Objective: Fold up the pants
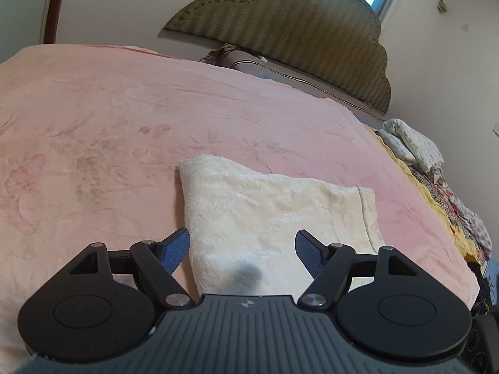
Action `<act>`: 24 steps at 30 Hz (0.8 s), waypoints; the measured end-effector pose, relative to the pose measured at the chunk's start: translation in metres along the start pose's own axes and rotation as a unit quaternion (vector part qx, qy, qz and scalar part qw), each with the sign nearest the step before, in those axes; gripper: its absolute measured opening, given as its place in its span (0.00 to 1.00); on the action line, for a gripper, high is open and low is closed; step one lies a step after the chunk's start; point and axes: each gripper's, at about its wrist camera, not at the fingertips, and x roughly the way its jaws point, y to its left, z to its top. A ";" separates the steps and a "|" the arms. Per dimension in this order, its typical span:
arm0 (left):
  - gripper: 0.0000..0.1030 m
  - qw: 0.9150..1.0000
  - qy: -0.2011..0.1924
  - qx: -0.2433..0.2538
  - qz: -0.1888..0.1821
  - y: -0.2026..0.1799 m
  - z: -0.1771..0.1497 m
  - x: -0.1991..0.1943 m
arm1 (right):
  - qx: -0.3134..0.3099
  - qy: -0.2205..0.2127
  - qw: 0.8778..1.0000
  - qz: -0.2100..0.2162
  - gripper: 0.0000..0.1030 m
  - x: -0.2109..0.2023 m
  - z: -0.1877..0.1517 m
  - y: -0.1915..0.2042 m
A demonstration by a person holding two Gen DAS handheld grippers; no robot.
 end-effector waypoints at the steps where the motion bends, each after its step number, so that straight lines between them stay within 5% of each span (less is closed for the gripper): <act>1: 0.74 1.000 0.001 0.004 -0.003 -0.001 0.000 -0.001 | 0.004 -0.003 1.000 0.002 0.51 0.006 0.001 0.000; 5: 0.74 1.000 -0.001 0.023 -0.005 -0.006 0.000 -0.002 | -0.051 -0.008 0.999 0.012 0.66 0.009 0.004 0.018; 9: 0.74 1.000 0.000 0.018 -0.011 -0.007 0.000 0.003 | -0.168 0.031 0.985 0.006 0.67 0.004 -0.006 0.038; 13: 0.74 0.999 -0.002 0.028 -0.025 -0.015 -0.002 0.007 | -0.180 0.040 0.980 0.081 0.65 -0.030 -0.003 0.030; 15: 0.74 0.999 -0.010 0.042 -0.033 -0.023 -0.005 0.008 | -0.170 0.014 0.984 0.050 0.65 -0.054 0.006 0.015; 20: 0.74 0.995 -0.018 0.074 -0.062 -0.041 -0.025 0.016 | -0.007 -0.065 0.994 -0.089 0.65 -0.110 0.024 -0.077; 24: 0.74 0.992 0.013 0.113 -0.053 -0.052 -0.053 0.038 | 0.041 -0.023 0.985 -0.166 0.65 -0.102 0.006 -0.118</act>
